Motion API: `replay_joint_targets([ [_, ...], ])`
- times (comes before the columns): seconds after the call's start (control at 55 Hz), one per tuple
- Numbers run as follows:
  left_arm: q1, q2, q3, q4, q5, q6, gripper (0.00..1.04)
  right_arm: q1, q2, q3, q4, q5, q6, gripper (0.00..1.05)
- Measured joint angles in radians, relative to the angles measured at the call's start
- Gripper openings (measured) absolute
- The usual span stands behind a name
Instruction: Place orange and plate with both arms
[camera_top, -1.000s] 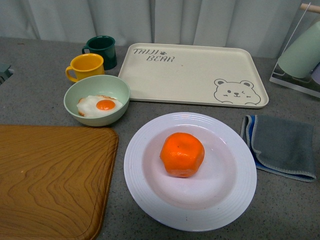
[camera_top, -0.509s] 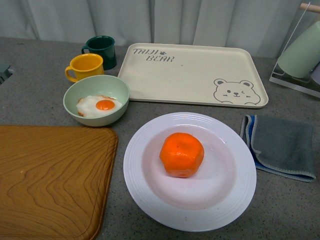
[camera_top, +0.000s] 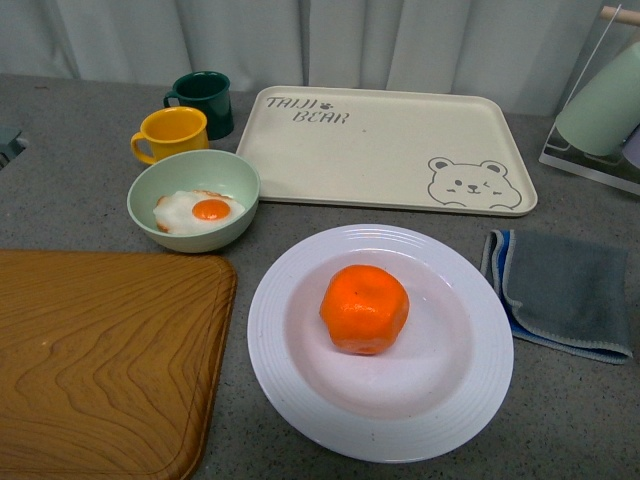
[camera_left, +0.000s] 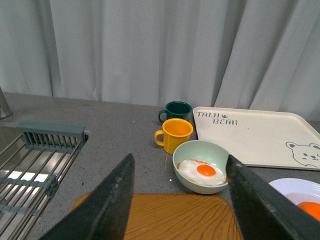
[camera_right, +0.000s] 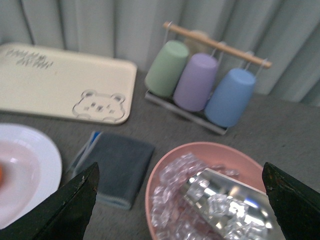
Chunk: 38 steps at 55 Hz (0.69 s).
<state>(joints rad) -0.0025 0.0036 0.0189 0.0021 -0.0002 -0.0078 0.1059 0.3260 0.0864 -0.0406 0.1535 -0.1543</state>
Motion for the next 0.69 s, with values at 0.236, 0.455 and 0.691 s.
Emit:
replay_joint_targets([
  [0.236, 0.000, 0.000, 0.000, 0.000, 0.000, 0.002, 1.00, 0.065, 0.690, 0.182, 0.152, -0.185, 0.276, 0.95],
  [0.455, 0.000, 0.000, 0.000, 0.000, 0.000, 0.003, 0.98, 0.129, 1.148, 0.413, 0.065, -0.277, 0.473, 0.95],
  [0.691, 0.000, 0.000, 0.000, 0.000, 0.000, 0.003, 0.98, 0.168, 1.416, 0.581, -0.020, -0.287, 0.573, 0.95],
])
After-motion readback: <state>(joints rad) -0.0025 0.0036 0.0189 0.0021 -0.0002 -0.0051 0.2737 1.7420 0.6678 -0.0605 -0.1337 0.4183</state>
